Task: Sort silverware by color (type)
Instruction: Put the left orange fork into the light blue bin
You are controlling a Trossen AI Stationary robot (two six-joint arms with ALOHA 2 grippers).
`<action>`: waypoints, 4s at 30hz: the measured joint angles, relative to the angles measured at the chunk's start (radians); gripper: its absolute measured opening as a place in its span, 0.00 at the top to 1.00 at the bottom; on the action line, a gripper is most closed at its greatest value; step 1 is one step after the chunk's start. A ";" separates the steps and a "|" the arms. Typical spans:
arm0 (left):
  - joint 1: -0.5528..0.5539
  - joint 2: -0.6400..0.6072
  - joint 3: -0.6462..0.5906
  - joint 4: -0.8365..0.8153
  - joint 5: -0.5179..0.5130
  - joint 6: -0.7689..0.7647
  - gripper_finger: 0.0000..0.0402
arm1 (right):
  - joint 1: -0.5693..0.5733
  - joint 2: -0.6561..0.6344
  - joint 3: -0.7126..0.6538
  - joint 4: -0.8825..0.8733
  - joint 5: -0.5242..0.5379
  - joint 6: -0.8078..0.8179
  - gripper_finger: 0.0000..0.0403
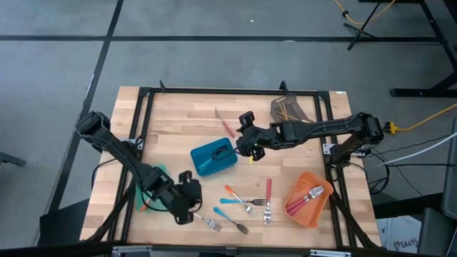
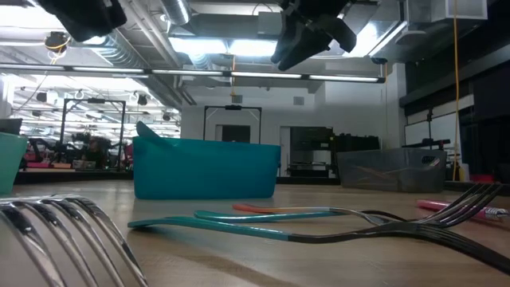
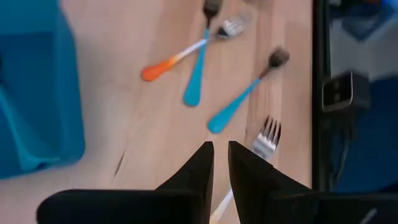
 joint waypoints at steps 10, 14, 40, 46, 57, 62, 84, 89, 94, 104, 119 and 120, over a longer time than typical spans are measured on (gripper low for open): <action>-0.031 0.132 0.000 0.044 0.078 0.124 0.90 | 0.000 0.000 0.000 0.001 0.000 0.019 0.64; -0.040 0.182 0.000 0.049 0.100 0.124 0.90 | 0.000 0.000 0.000 0.002 -0.005 0.019 0.64; -0.053 0.307 0.000 0.141 0.137 0.176 0.90 | 0.000 0.000 0.000 0.003 -0.004 0.017 0.64; -0.053 0.309 0.000 0.144 0.130 0.177 0.90 | 0.000 0.000 0.000 0.003 -0.004 0.016 0.64; -0.056 0.309 0.000 0.143 0.154 0.178 0.90 | 0.000 0.000 0.000 0.003 -0.004 0.016 0.64; -0.059 0.309 0.000 0.143 0.145 0.178 0.90 | 0.000 0.000 0.000 0.003 -0.004 0.016 0.64; -0.058 0.370 0.001 0.143 0.145 0.291 0.90 | 0.000 0.000 0.000 0.003 -0.005 0.015 0.64; -0.058 0.386 0.003 0.142 0.134 0.293 0.90 | 0.000 0.000 0.000 0.003 -0.006 0.015 0.64; -0.058 0.385 0.003 0.143 0.124 0.310 0.91 | 0.000 0.000 0.000 0.003 -0.006 0.015 0.64; -0.058 0.380 0.001 0.146 0.120 0.307 0.98 | 0.000 0.000 0.000 0.003 -0.007 0.015 0.64; -0.068 0.294 -0.005 0.151 0.117 0.151 0.98 | 0.000 0.000 0.000 0.003 -0.007 0.014 0.64; -0.068 0.281 -0.005 0.153 0.117 0.137 0.98 | 0.000 0.000 0.000 0.004 -0.007 0.014 0.64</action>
